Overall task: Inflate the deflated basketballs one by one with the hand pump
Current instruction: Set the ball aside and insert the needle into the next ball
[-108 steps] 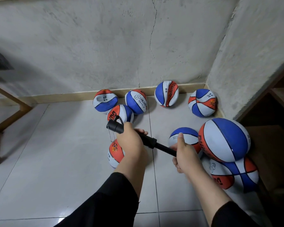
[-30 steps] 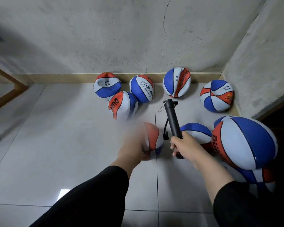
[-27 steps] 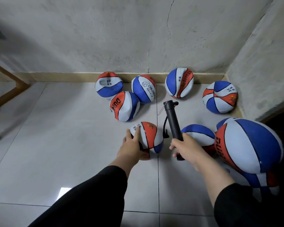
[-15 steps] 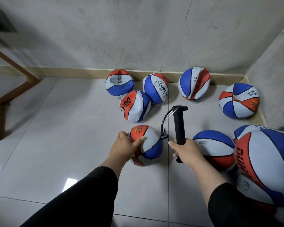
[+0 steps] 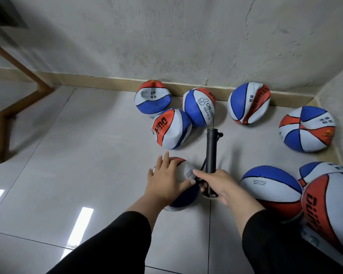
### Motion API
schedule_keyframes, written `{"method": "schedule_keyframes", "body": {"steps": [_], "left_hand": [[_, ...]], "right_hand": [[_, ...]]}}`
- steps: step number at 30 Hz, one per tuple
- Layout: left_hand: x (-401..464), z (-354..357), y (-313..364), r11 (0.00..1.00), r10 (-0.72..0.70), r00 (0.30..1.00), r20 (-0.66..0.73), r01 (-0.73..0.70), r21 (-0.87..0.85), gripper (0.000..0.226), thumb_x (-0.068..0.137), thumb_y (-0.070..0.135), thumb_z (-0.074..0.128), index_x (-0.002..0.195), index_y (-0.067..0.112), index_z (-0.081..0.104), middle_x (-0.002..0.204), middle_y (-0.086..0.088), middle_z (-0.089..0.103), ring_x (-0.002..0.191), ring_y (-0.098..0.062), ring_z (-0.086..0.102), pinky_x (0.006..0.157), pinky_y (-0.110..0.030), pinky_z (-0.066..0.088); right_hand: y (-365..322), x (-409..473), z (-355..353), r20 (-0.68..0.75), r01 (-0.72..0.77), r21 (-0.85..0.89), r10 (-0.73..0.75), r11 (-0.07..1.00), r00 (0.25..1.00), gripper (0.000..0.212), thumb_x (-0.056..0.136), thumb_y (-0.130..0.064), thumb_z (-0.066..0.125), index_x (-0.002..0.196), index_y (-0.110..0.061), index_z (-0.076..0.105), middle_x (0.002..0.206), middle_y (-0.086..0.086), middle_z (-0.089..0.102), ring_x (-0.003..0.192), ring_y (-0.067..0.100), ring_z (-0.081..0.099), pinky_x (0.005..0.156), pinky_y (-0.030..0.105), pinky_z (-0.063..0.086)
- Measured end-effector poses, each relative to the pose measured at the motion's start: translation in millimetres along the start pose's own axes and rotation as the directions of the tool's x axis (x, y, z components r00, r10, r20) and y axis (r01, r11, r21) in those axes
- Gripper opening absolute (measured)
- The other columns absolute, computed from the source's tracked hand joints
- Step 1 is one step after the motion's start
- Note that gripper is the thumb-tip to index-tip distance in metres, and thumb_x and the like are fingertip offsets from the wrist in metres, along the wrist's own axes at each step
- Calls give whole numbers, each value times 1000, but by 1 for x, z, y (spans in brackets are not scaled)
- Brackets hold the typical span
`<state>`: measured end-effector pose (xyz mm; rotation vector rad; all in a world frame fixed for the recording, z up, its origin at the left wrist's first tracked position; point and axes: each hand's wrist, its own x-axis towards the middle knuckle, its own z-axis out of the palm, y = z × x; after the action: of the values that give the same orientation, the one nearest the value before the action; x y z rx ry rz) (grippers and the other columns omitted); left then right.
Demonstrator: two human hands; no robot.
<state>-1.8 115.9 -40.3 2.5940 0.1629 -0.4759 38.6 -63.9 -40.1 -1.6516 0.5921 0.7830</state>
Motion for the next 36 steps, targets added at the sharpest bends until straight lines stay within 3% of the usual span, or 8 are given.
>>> {"method": "schedule_keyframes", "body": {"steps": [3, 10, 15, 21, 26, 29, 32, 36], "left_hand": [[-4, 5, 2, 991, -25, 999, 25, 21, 135, 105, 71, 81, 71, 157, 48, 21, 173, 0, 2, 159, -29, 1, 121, -63, 21], [-3, 0, -1, 984, -35, 996, 86, 19, 179, 123, 61, 77, 82, 158, 49, 13, 172, 1, 0, 159, -31, -1, 118, -65, 25], [-15, 7, -3, 972, 14, 999, 47, -24, 234, 124, 59, 76, 84, 155, 50, 8, 170, 0, 4, 158, -31, 2, 118, -64, 26], [-21, 8, 2, 960, 78, 996, 35, -85, 268, 123, 61, 73, 84, 157, 48, 12, 171, -2, 7, 158, -32, 3, 118, -62, 25], [-24, 12, 7, 951, 95, 994, 50, -105, 290, 122, 61, 73, 84, 156, 48, 11, 171, -2, 8, 157, -32, 4, 117, -62, 27], [-24, 9, 1, 966, 59, 995, 80, -77, 247, 123, 61, 71, 86, 156, 51, 10, 171, 1, 5, 158, -33, 2, 118, -64, 27], [-26, 9, -2, 980, 43, 994, 98, -61, 192, 125, 61, 69, 87, 157, 51, 11, 172, 3, 0, 158, -33, -1, 120, -65, 23], [-27, 11, -6, 996, -58, 998, -40, 55, -71, 130, 63, 66, 89, 165, 34, 13, 174, -5, 0, 160, -29, 6, 125, -56, 23]], "right_hand": [[4, -4, 6, 62, -80, -16, 80, 997, 995, 36, 81, -37, 86, 94, -6, 73, 65, 6, 66, 51, 16, 58, 62, 31, 51], [8, -13, 14, 74, -149, 10, 148, 989, 986, 17, 86, -22, 81, 92, -10, 71, 75, 11, 77, 47, 11, 57, 60, 29, 48], [17, -19, 18, -36, -71, -3, 70, 998, 997, 12, 83, -9, 79, 85, -2, 69, 64, 12, 71, 51, 16, 62, 44, 22, 43], [23, -38, 13, -123, -28, -96, 16, 995, 992, 13, 82, -11, 78, 78, -2, 69, 61, 13, 70, 52, 20, 58, 51, 24, 41], [27, -55, 6, -167, -22, -102, 4, 995, 986, 11, 82, -9, 75, 78, -2, 69, 57, 10, 64, 46, 16, 54, 41, 16, 37], [19, -61, -10, -213, 8, -73, -24, 997, 977, 11, 83, -11, 74, 81, -1, 72, 56, 9, 65, 37, 10, 50, 42, 18, 40], [2, -72, -36, -187, 75, -32, -79, 997, 979, 10, 88, -10, 72, 82, -3, 69, 62, 10, 67, 44, 12, 52, 47, 22, 46], [0, -93, -50, -127, 140, 54, -132, 989, 983, 12, 94, -12, 71, 91, -1, 69, 69, 11, 70, 52, 14, 56, 52, 23, 52]]}}
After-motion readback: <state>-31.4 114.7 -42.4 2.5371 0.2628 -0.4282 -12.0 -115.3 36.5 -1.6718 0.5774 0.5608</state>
